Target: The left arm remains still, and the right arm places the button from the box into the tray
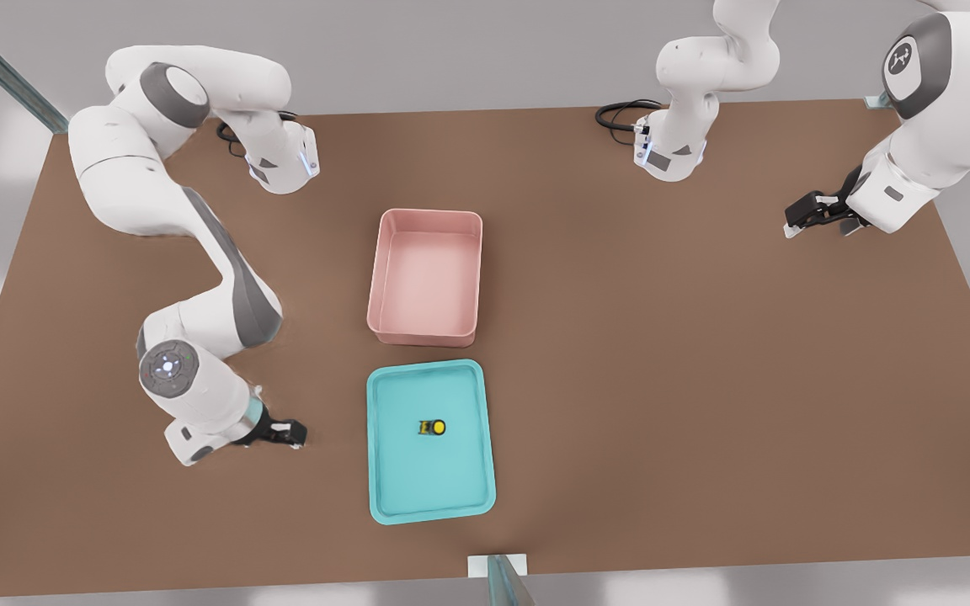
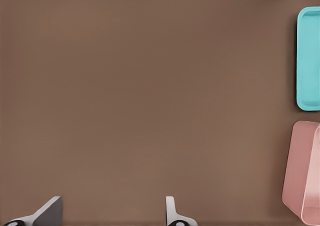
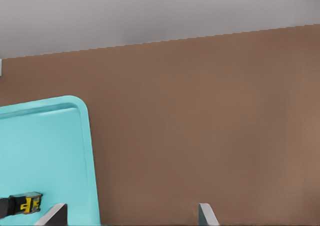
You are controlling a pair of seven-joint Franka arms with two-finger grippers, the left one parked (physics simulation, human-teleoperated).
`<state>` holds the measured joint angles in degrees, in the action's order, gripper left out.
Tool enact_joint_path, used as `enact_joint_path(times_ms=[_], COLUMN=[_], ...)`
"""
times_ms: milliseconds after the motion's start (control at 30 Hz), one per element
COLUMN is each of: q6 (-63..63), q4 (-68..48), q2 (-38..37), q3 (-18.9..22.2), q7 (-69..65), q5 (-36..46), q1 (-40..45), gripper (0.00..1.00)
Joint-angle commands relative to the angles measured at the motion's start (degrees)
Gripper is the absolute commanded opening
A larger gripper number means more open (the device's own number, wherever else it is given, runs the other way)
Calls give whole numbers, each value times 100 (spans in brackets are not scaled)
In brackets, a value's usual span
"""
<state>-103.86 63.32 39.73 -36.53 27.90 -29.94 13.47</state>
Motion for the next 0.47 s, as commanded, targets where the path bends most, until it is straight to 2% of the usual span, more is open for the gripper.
enact_joint_path(times_ms=[0, 33, 100, 133, 433], q6=[3082, 3082, 2907, 2819, 2845], q4=[-320, 83, 1182, 1472, 1640], q2=[-1203, -1757, -2619, -2777, -2927], q3=[2647, 3187, 3231, 3275, 3293], q7=[-4074, -3423, -2773, -2773, -2773], q5=[2165, 2660, 2704, 2712, 2871], q1=[-1213, -1549, -1760, -1822, -1787], gripper=[100, 100, 100, 100, 100])
